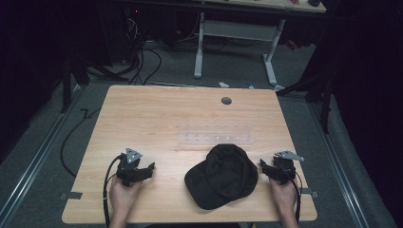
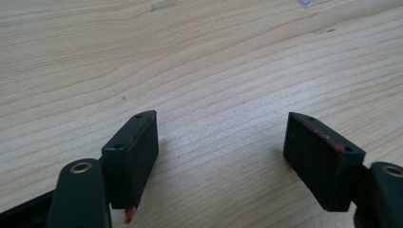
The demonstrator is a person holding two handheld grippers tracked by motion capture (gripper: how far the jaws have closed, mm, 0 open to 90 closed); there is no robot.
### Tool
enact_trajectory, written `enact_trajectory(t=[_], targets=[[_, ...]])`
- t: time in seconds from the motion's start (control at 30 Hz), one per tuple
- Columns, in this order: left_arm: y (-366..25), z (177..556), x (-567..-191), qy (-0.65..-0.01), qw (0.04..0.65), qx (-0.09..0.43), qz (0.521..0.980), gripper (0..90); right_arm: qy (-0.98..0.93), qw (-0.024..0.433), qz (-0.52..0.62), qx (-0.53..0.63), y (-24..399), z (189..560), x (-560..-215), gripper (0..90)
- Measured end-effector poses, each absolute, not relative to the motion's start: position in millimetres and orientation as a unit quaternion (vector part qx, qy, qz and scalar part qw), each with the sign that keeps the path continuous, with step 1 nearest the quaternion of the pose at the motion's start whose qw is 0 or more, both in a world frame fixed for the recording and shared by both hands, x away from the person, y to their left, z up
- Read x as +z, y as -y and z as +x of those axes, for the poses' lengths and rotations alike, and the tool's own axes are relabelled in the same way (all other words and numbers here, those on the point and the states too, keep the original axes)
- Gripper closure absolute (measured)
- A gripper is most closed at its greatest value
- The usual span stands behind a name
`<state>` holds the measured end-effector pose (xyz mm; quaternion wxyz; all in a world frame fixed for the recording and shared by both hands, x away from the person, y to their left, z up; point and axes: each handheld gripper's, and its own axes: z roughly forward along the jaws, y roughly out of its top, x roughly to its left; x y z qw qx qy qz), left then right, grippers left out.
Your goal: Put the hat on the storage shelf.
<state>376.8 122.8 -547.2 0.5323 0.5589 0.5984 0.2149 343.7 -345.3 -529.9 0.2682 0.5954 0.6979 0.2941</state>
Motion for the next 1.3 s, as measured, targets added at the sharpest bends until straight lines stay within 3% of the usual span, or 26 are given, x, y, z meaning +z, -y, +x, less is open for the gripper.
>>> enact_trajectory(t=[0.67,1.03,1.3], targets=[[-122.6,376.8,-547.2,-0.598,0.532,0.214,0.559,27.1,-0.702,0.264,0.591,0.297,344.6,344.1,-530.3,35.9],[-122.7,376.9,-547.1,-0.599,0.532,0.213,0.559,27.4,-0.691,0.246,0.604,0.313,349.8,341.6,-527.2,46.2],[-122.6,376.9,-547.1,-0.599,0.532,0.214,0.559,27.4,-0.684,0.244,0.577,0.374,348.2,313.8,-502.7,50.3]])
